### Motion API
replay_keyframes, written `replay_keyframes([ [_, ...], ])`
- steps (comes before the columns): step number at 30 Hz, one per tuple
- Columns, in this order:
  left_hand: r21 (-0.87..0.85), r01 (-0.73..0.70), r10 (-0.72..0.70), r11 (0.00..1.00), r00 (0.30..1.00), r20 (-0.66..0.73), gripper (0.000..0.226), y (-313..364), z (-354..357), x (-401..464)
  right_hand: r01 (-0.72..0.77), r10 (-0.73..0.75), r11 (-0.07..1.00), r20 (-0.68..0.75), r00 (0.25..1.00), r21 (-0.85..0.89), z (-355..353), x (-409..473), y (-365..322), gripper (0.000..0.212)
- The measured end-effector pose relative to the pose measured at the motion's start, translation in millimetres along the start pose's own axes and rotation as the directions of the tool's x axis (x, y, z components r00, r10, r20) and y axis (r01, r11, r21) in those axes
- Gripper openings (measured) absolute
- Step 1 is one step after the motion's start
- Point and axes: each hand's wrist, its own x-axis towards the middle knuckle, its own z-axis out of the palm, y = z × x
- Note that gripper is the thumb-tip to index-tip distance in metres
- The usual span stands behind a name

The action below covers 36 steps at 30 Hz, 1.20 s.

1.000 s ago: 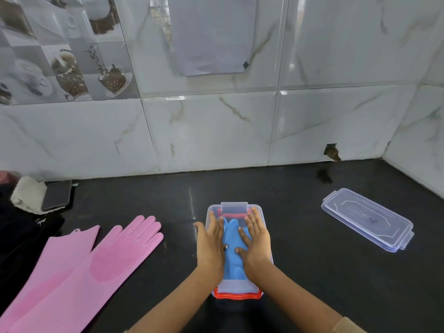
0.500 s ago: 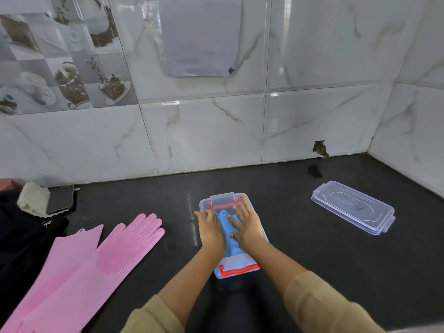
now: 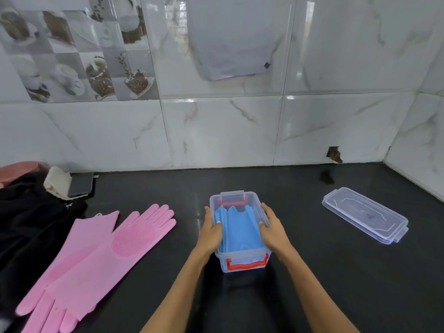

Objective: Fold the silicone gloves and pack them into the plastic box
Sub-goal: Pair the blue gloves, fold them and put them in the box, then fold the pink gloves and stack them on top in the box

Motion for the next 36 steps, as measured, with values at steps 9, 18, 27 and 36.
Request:
replay_keyframes([
  [9, 0.019, -0.020, 0.020, 1.000, 1.000, -0.024, 0.056, -14, -3, -3, -0.060, 0.059, 0.985, -0.012, 0.998, -0.162, -56, 1, 10, 0.054],
  [18, 0.274, 0.012, 0.095, 0.962, 0.923, -0.372, 0.053, -53, -64, -6, -0.170, 0.114, 0.912, -0.166, 0.980, -0.374, -161, 2, 42, 0.057],
  [27, 0.747, 0.349, 0.064, 0.566, 0.885, -0.461, 0.055, -88, -109, -5, -0.140, -0.172, 0.866, -0.549, 0.818, -0.479, -108, -4, -4, 0.043],
  [36, 0.850, 0.365, 0.090, 0.380, 0.900, -0.427, 0.056, -79, -109, -7, 0.315, -0.250, 0.926, 0.288, 0.924, -0.208, 139, -29, -39, 0.043],
])
